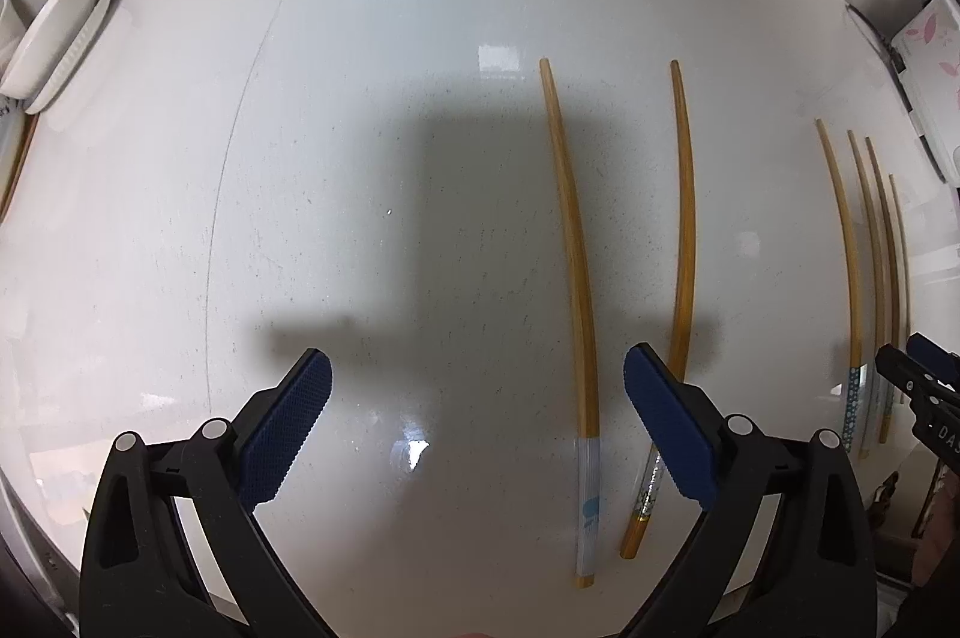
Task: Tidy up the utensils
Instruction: 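Move the right tool back over the row of chopsticks, then grasp a chopstick with white-wrapped end using the right tool, then lift and carry the held chopstick with the right tool to the blue holder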
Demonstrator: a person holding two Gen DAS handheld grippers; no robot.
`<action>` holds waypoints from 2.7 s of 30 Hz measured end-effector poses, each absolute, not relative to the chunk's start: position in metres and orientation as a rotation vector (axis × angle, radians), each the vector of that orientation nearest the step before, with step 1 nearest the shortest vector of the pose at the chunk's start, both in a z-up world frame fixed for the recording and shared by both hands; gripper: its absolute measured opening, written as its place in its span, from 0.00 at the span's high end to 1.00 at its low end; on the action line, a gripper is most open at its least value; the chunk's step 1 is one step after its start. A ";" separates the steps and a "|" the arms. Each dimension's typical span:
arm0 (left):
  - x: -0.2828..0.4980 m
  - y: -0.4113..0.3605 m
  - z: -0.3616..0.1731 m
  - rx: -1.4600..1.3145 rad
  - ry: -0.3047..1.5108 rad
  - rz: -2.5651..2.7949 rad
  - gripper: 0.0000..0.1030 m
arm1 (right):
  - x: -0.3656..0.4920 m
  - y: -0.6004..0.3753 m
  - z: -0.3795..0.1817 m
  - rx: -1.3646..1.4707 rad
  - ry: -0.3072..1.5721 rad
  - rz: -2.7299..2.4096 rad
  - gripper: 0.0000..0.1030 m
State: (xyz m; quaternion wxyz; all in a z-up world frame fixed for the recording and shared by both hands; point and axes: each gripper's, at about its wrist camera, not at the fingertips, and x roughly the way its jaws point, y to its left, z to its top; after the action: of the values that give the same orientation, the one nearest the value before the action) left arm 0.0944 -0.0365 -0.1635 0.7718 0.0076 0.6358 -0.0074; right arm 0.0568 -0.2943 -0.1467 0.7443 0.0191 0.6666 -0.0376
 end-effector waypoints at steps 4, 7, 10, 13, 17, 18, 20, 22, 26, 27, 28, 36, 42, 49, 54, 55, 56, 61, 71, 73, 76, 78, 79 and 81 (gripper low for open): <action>0.093 -0.038 -0.170 0.031 1.407 -0.005 0.11 | 0.056 -0.291 -0.151 0.037 1.494 -0.075 0.54; 0.093 -0.039 -0.175 0.034 1.430 -0.006 0.15 | 0.057 -0.290 -0.155 0.039 1.515 -0.076 0.61; 0.096 -0.041 -0.178 0.040 1.445 -0.005 0.18 | 0.057 -0.289 -0.159 0.044 1.530 -0.075 0.63; 0.098 -0.044 -0.180 0.044 1.459 -0.005 0.22 | 0.058 -0.289 -0.163 0.056 1.545 -0.069 0.69; 0.106 -0.054 -0.177 0.038 1.481 -0.013 0.36 | 0.066 -0.289 -0.167 0.054 1.554 -0.064 0.74; 0.108 -0.058 -0.176 0.040 1.488 -0.014 0.38 | 0.069 -0.288 -0.169 0.056 1.557 -0.062 0.75; 0.110 -0.061 -0.175 0.047 1.499 -0.021 0.50 | 0.071 -0.286 -0.169 0.055 1.562 -0.061 0.77; 0.113 -0.065 -0.174 0.054 1.510 -0.025 0.62 | 0.074 -0.286 -0.170 0.056 1.568 -0.061 0.80; 0.128 -0.079 -0.171 0.069 1.523 -0.030 0.93 | 0.081 -0.285 -0.171 0.063 1.581 -0.063 0.93; 0.130 -0.080 -0.171 0.063 1.525 -0.029 0.93 | 0.083 -0.286 -0.170 0.064 1.585 -0.063 0.93; 0.129 -0.084 -0.169 0.057 1.526 -0.030 0.93 | 0.084 -0.285 -0.170 0.063 1.588 -0.064 0.93; 0.111 -0.063 -0.167 0.041 1.514 -0.045 0.93 | 0.089 -0.280 -0.170 0.060 1.587 -0.062 0.93; 0.098 -0.059 -0.148 0.042 1.487 -0.056 0.93 | 0.086 -0.281 -0.162 0.069 1.567 -0.060 0.93; 0.090 -0.062 -0.130 0.043 1.454 -0.063 0.93 | 0.085 -0.281 -0.147 0.100 1.518 -0.049 0.93; 0.083 -0.058 -0.111 0.042 1.417 -0.070 0.93 | 0.088 -0.277 -0.131 0.108 1.472 -0.045 0.93; 0.082 -0.059 -0.108 0.047 1.407 -0.070 0.93 | 0.089 -0.277 -0.128 0.111 1.464 -0.043 0.93; 0.082 -0.059 -0.104 0.052 1.391 -0.075 0.93 | 0.090 -0.276 -0.123 0.114 1.452 -0.043 0.93; 0.067 -0.049 -0.080 0.048 1.333 -0.094 0.93 | 0.097 -0.274 -0.103 0.124 1.402 -0.037 0.93; 0.067 -0.035 -0.045 0.013 1.229 -0.100 0.93 | 0.109 -0.279 -0.059 0.147 1.264 0.005 0.93; 0.066 -0.031 -0.037 0.002 1.204 -0.097 0.93 | 0.113 -0.273 -0.052 0.152 1.237 0.016 0.93; 0.067 -0.027 -0.026 -0.010 1.176 -0.089 0.93 | 0.116 -0.268 -0.043 0.152 1.205 0.038 0.93; 0.074 -0.027 -0.023 -0.018 1.162 -0.086 0.93 | 0.117 -0.265 -0.038 0.149 1.185 0.050 0.93; 0.078 -0.032 -0.024 -0.023 1.156 -0.083 0.93 | 0.118 -0.263 -0.035 0.148 1.173 0.056 0.93; 0.081 -0.032 -0.017 -0.032 1.133 -0.081 0.93 | 0.121 -0.258 -0.028 0.147 1.147 0.072 0.93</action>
State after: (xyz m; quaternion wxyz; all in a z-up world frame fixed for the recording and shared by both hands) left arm 0.0812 -0.0321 -0.0169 0.8430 -0.0151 0.5364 -0.0381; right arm 0.1206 -0.2584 -0.0283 0.8367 0.0696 0.5421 0.0340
